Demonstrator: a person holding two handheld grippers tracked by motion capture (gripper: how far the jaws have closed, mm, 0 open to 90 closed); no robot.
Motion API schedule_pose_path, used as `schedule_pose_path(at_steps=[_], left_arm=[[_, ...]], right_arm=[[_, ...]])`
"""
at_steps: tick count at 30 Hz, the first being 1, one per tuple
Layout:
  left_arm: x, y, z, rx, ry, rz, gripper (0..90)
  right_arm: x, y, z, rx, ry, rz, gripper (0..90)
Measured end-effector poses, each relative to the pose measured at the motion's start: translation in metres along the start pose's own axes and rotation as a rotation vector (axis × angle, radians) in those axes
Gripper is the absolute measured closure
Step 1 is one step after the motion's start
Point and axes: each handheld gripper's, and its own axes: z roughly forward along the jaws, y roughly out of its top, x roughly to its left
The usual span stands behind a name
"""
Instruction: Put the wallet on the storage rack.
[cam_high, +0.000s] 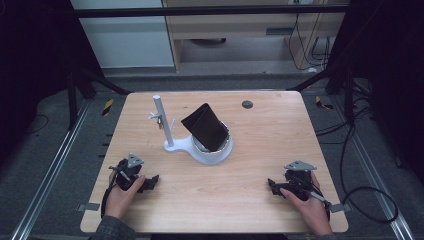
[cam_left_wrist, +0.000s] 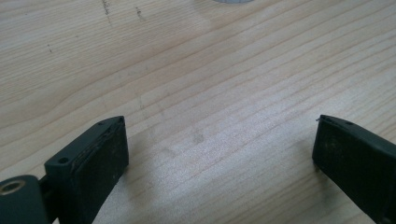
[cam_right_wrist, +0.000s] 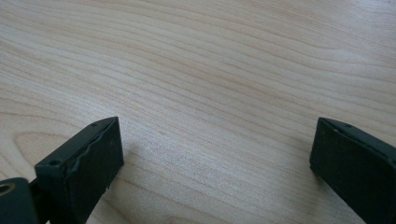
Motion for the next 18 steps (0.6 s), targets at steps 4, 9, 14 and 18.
schedule_pose_path(at_steps=[4,9,14,18], left_arm=[[0.0016,-0.0005,0.0007,0.000,-0.007,-0.007,2.6],[0.0017,-0.0006,0.0020,-0.007,-0.011,-0.015,2.2],[0.0029,-0.0010,0.0043,-0.021,-0.020,-0.007,0.0],[0.0044,-0.0013,0.0066,-0.042,-0.027,-0.008,0.0]], right_arm=[[-0.0001,0.0000,0.0000,0.000,0.000,-0.002,2.9],[-0.0001,0.0001,0.0001,0.000,0.000,-0.001,2.9],[0.0001,0.0002,0.0003,0.001,0.000,-0.002,2.4],[0.0001,0.0004,0.0005,0.002,0.002,-0.005,2.2]])
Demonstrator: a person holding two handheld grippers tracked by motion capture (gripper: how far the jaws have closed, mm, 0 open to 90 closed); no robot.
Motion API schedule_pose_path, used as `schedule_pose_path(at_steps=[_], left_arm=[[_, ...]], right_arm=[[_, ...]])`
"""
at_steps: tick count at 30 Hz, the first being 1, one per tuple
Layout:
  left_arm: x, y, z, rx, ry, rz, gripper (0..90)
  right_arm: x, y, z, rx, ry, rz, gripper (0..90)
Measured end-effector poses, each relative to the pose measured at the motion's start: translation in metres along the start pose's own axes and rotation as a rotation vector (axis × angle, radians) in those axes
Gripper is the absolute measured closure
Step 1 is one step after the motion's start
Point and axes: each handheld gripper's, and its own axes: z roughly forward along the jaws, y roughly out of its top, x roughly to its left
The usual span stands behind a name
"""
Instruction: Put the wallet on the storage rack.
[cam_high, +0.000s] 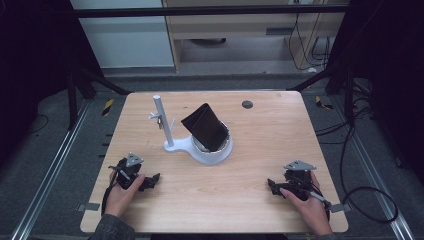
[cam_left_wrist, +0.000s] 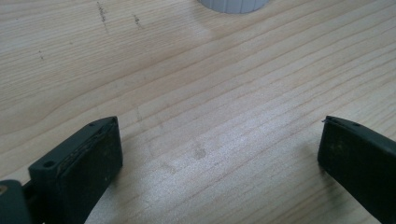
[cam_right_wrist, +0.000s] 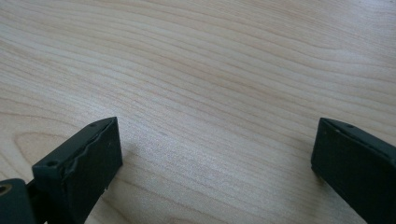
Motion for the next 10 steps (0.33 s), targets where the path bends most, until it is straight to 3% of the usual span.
schedule_pose_path(at_steps=[10], left_arm=[[-0.0003,0.0005,0.0005,0.001,0.000,-0.002,0.0]], right_arm=[[0.0003,0.0004,0.0005,0.003,0.000,0.000,1.4]])
